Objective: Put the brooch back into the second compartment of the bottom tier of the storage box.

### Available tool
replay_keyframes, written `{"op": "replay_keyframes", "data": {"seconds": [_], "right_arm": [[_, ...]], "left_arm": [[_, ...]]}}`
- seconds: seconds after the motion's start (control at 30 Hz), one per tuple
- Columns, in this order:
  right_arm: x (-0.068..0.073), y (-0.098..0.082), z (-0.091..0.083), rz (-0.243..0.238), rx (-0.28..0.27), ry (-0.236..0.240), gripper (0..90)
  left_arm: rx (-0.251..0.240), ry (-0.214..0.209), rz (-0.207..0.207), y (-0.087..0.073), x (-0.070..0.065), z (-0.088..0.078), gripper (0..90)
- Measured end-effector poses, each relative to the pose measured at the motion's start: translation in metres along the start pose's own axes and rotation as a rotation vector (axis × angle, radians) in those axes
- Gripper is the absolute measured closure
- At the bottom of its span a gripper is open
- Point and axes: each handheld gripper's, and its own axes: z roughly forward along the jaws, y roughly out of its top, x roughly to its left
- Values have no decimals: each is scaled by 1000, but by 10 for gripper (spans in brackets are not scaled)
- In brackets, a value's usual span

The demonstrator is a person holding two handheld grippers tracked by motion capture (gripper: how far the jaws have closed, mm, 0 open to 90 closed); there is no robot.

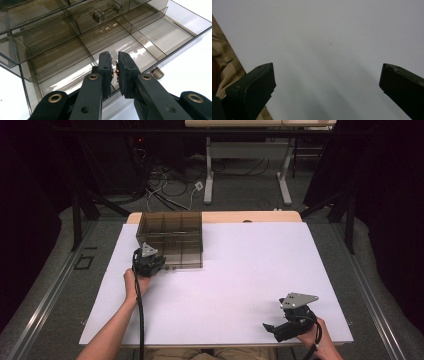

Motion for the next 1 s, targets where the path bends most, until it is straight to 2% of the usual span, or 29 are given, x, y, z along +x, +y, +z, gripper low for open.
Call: {"op": "replay_keyframes", "data": {"seconds": [0.13,0.37,0.47,0.63,0.9,1.0], "right_arm": [[0,0,0,2,1,0,0],[0,0,0,2,1,0,0],[0,0,0,5,1,-2,0],[0,0,-1,0,1,-1,0],[0,0,-1,2,1,0,0],[0,0,-1,5,2,-2,0]], "left_arm": [[0,-2,1,0,0,0,808],[-7,6,7,1,1,-2,705],[-6,10,5,2,2,-5,630],[9,-3,-1,4,1,-10,395],[24,-33,4,6,0,-20,264],[29,-44,11,6,0,-24,185]]}}
